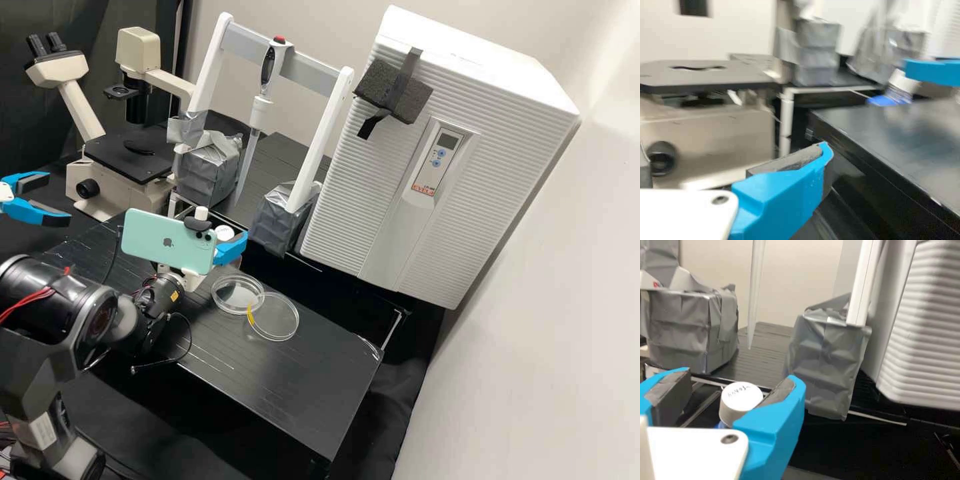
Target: Close the bottle
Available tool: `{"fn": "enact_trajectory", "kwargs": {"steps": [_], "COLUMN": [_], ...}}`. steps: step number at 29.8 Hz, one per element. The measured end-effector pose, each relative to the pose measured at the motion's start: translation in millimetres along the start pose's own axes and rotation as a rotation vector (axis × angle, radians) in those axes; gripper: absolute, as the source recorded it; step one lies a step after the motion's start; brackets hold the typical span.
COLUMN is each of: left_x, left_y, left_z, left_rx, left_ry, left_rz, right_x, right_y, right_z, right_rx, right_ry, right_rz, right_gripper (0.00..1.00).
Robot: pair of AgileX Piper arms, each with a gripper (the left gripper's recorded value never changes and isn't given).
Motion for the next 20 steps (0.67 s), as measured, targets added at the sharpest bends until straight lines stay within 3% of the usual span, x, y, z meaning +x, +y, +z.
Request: {"fn": "enact_trajectory", "kwargs": {"steps": [3, 7, 11, 15, 17, 20], "left_x": [-1.3, -1.6, -1.6, -1.6, -1.6, -1.6], "left_y": [3.1, 4.3, 4.4, 4.4, 4.4, 4.4], "left_z": [-2.9, -2.6, -2.6, -2.6, -2.6, -2.6], "left_rx": [-0.013, -0.011, -0.011, -0.011, -0.011, -0.011], "left_ry": [0.035, 0.037, 0.037, 0.037, 0.037, 0.037], "left_rz": [0.027, 0.033, 0.034, 0.034, 0.034, 0.034], "right_x": [-7.0, -13.7, -18.8, -23.7, -28.0, -32.9], "right_y": [4.6, 8.6, 11.1, 14.7, 18.0, 20.1], "right_z": [-3.5, -10.1, -15.3, -18.2, -19.1, -20.1], "right_rx": [0.001, 0.003, -0.022, -0.052, -0.035, -0.018], "right_ry": [0.022, 0.068, 0.087, 0.066, 0.055, 0.077], "right_rz": [0.027, 0.069, 0.126, 0.190, 0.218, 0.225], "right_gripper": [1.00, 1.00, 1.00, 1.00, 1.00, 1.00]}}
